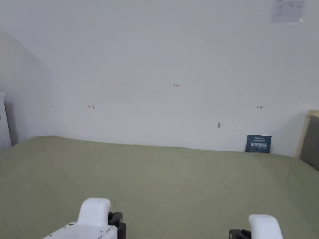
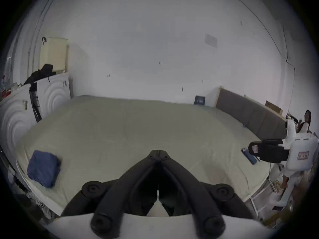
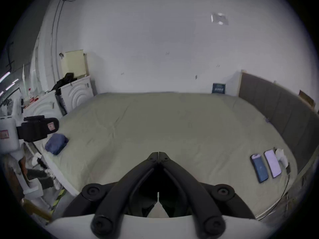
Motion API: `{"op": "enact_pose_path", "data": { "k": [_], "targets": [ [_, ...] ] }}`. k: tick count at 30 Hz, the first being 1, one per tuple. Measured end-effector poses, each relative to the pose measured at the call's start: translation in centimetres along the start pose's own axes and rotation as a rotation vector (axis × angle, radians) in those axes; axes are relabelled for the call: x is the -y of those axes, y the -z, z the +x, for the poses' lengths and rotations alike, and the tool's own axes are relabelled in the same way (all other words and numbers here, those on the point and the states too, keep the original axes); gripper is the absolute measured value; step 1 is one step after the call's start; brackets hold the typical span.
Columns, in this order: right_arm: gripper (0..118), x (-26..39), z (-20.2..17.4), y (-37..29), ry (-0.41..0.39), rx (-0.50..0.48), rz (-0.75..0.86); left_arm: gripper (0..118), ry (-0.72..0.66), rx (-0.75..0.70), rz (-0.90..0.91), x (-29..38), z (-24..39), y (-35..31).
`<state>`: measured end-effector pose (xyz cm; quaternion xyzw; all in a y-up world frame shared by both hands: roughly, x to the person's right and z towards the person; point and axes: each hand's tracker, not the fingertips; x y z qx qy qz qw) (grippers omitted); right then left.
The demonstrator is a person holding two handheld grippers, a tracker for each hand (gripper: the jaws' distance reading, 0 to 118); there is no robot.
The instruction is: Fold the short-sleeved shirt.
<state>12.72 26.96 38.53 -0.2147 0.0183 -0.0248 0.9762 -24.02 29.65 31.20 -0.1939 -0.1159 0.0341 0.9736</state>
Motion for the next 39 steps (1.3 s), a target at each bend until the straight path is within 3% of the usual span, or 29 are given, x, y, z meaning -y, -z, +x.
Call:
{"op": "enact_pose_path", "data": {
  "k": [6,7,8,9,10,11,12,13,17,22,26,33,39],
  "targets": [
    [0,-4.2,0.2,0.4,-0.03,0.098,0.118,2,0.053,-0.061,0.062,-4.1,0.8,0.7],
    [2,-4.5,0.2,0.5,-0.036,0.116,0.131,8,0.068,-0.038,0.077,-4.3,0.9,0.8],
    [12,-4.6,0.2,0.6,-0.035,0.127,0.139,26,0.083,-0.014,0.098,-4.3,1.1,0.8],
    [51,-4.7,0.2,0.7,-0.031,0.127,0.146,74,0.086,-0.024,0.115,-4.3,1.2,0.7],
    [95,-4.6,0.2,0.9,-0.032,0.127,0.141,108,0.085,-0.02,0.106,-4.1,1.5,0.9],
    [117,-4.6,0.1,1.4,-0.037,0.148,0.105,118,0.085,-0.016,0.094,-3.9,1.8,1.1],
    [115,-3.4,0.3,1.0,-0.023,0.151,0.211,118,0.087,-0.005,0.093,-3.5,2.1,0.9],
    [116,-2.5,0.4,1.2,-0.04,0.151,0.153,118,0.098,0.016,0.095,-3.5,2.3,1.0],
    [118,-2.0,-0.6,-0.1,-0.05,0.158,0.194,118,0.128,-0.052,0.078,-2.8,2.8,0.9],
    [118,-2.1,-1.1,-0.2,-0.069,0.202,0.253,118,0.048,-0.073,0.127,-1.9,1.7,0.4],
    [118,-2.6,-0.5,-0.3,-0.036,0.223,0.247,118,0.09,-0.14,0.155,-2.0,0.9,-0.2],
    [118,-3.2,-0.1,-0.3,0.011,0.28,0.252,118,0.019,-0.104,0.164,-2.2,-0.6,-0.1],
    [118,-3.4,-0.1,-0.9,-0.014,0.253,0.283,118,0.076,-0.113,0.174,-2.7,0.5,-0.1]
  ]
}}
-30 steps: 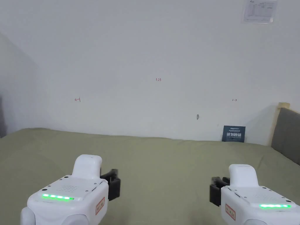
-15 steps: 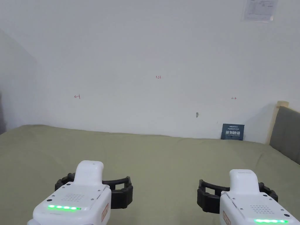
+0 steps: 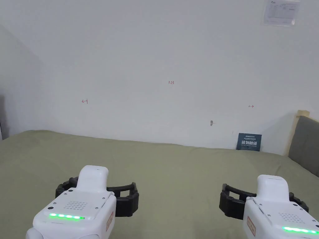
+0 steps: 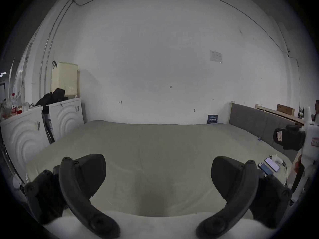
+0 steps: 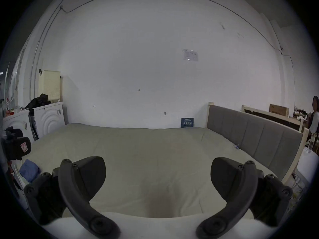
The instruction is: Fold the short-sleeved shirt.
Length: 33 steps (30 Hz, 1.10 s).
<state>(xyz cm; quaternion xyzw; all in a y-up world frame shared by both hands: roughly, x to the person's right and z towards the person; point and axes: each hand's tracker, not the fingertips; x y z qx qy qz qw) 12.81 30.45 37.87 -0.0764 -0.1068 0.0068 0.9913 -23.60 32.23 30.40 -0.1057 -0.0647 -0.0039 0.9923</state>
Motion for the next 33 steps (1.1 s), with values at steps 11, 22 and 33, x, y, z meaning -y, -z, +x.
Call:
{"op": "enact_pose_path", "data": {
  "k": [11,22,33],
  "targets": [
    [118,0.7,-0.1,-0.2,-0.051,-0.013,0.005,118,-0.063,-0.035,-0.021,0.5,-1.4,0.1],
    [118,1.3,0.1,-0.3,-0.072,-0.023,-0.014,118,-0.093,-0.039,-0.02,0.6,-2.5,-0.2],
    [118,1.0,-0.2,-0.1,-0.054,-0.041,-0.007,118,-0.094,-0.044,-0.045,0.9,-2.6,0.3]
  ]
}}
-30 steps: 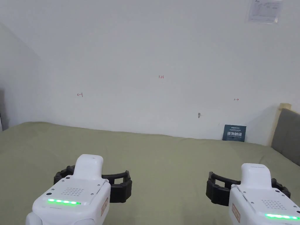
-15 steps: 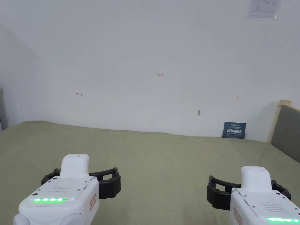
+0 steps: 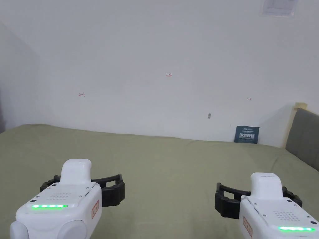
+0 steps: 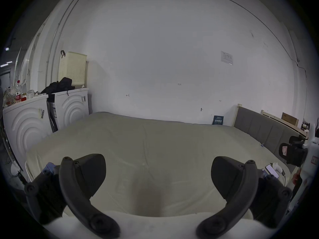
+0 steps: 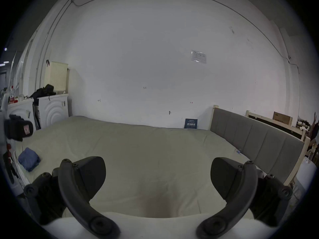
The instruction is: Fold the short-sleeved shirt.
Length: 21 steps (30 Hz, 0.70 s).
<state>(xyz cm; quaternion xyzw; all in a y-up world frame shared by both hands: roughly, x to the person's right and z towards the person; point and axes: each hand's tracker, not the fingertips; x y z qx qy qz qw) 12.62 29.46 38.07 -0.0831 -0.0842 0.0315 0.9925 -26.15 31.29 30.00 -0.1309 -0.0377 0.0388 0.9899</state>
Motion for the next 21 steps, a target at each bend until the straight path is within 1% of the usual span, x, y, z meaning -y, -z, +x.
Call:
{"op": "enact_pose_path", "data": {
  "k": [4,5,7,9,13,17,20,21],
  "targets": [
    [118,-0.2,0.3,-0.1,0.007,0.022,0.042,118,0.019,0.003,0.012,-0.1,0.5,-0.2],
    [118,-0.3,0.5,-0.2,0.022,0.021,0.047,118,0.022,0.004,0.012,0.0,0.5,-0.3],
    [118,-0.3,1.0,-0.3,0.086,0.01,0.051,118,0.01,0.026,-0.006,-0.1,0.6,-0.1],
    [118,-0.2,1.5,-0.2,0.117,-0.002,0.044,118,0.001,0.042,0.002,0.0,0.5,-0.1],
    [118,-0.2,1.7,-0.1,0.117,0.002,0.026,118,0.014,0.036,-0.001,-0.1,0.9,-0.1],
    [118,-0.8,1.5,-0.1,0.132,0.009,0.012,118,0.019,0.044,-0.005,-0.1,1.3,-0.1],
    [118,-0.8,1.6,-0.2,0.135,-0.015,0.032,118,0.028,0.055,-0.005,-0.2,1.6,0.0],
    [118,-0.9,1.5,-0.3,0.122,-0.016,0.036,118,0.033,0.055,-0.002,-0.2,1.6,-0.1]
  ]
}}
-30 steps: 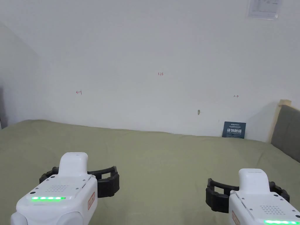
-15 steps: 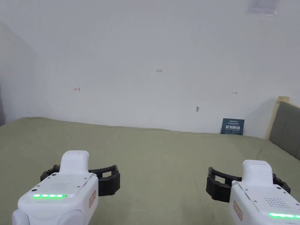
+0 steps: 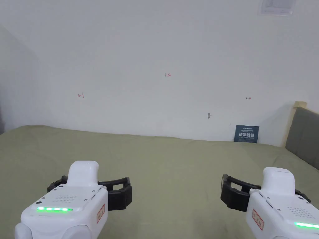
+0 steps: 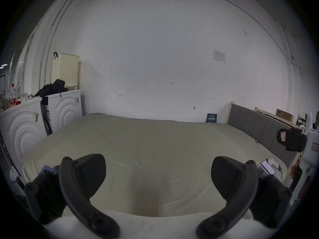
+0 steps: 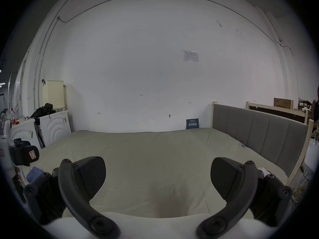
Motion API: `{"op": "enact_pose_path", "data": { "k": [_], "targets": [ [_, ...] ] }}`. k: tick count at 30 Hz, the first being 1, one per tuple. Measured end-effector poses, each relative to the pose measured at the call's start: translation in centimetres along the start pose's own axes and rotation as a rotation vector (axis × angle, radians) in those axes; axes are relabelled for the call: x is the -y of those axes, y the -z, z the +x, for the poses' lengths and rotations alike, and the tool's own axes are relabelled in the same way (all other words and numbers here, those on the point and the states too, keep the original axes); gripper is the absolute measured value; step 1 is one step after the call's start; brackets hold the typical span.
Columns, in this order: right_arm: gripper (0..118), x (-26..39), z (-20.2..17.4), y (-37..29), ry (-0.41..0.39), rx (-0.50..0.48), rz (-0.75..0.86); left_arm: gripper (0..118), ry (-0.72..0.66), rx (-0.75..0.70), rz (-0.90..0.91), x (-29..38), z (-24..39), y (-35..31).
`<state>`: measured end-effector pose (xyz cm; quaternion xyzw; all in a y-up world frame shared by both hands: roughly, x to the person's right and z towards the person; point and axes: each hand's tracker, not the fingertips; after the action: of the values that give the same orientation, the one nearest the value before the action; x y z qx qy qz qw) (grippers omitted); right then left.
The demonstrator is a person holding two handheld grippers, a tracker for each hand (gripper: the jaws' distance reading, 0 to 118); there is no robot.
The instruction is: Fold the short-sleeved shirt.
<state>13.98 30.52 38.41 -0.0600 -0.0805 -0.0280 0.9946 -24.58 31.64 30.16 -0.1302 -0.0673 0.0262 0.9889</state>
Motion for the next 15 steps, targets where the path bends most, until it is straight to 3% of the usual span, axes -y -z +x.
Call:
{"op": "enact_pose_path", "data": {
  "k": [4,15],
  "targets": [
    [118,-0.09,-0.13,-0.21,-0.015,-0.029,0.024,118,-0.003,0.001,0.004,-0.11,-0.01,-0.11],
    [118,-0.19,-0.11,0.34,0.085,-0.053,-0.073,118,0.005,0.019,0.01,-0.21,0.22,-0.38]
  ]
}}
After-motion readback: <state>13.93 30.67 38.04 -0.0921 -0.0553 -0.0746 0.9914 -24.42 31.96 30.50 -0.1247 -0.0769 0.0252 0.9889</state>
